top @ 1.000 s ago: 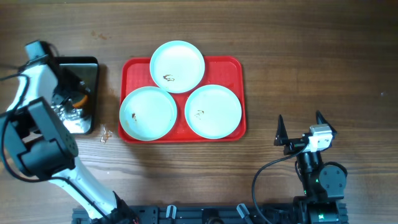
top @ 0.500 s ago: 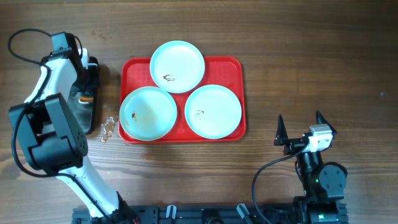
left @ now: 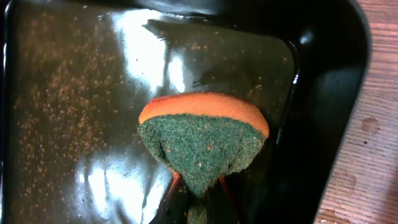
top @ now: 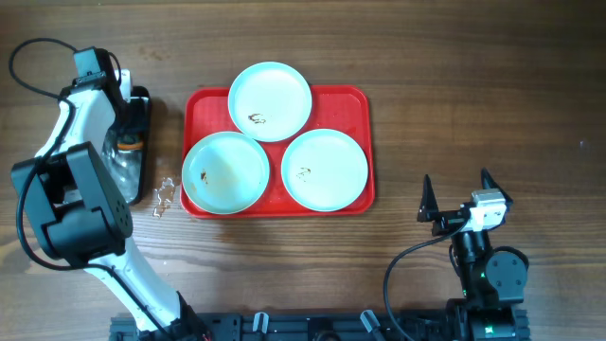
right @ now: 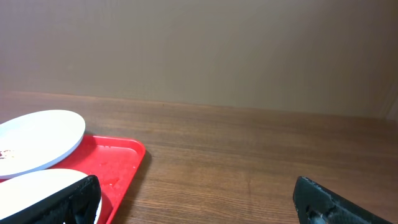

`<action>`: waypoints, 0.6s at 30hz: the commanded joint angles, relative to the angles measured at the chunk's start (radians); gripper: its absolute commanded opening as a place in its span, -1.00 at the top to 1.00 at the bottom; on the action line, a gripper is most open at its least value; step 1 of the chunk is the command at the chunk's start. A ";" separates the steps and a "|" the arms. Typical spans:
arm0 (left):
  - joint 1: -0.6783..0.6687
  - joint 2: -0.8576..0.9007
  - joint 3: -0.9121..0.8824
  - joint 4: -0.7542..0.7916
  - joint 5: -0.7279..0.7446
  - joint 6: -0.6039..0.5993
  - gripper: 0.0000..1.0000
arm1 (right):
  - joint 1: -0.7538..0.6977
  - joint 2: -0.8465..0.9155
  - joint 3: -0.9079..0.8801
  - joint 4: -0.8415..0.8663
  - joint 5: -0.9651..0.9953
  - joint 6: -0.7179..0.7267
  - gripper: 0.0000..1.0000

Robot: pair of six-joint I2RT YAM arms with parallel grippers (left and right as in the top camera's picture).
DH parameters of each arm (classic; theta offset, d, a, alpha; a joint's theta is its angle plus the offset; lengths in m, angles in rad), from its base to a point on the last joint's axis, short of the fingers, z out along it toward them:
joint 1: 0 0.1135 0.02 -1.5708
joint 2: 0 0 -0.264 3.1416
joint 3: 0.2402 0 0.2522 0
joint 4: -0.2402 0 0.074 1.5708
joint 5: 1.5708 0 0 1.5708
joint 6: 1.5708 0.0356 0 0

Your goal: Clean dirty plates on tray and stack at the side

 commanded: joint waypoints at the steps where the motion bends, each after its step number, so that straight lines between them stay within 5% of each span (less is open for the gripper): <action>1: 0.008 0.018 -0.007 0.005 -0.023 -0.111 0.92 | -0.005 0.001 -0.001 0.002 0.003 0.012 -0.99; 11: 0.008 0.018 -0.007 -0.009 -0.048 -0.101 0.92 | -0.005 0.001 -0.001 0.002 0.003 0.012 -1.00; 18: 0.006 0.017 -0.007 -0.030 0.335 0.287 0.92 | -0.005 0.001 -0.001 0.002 0.003 0.013 -0.99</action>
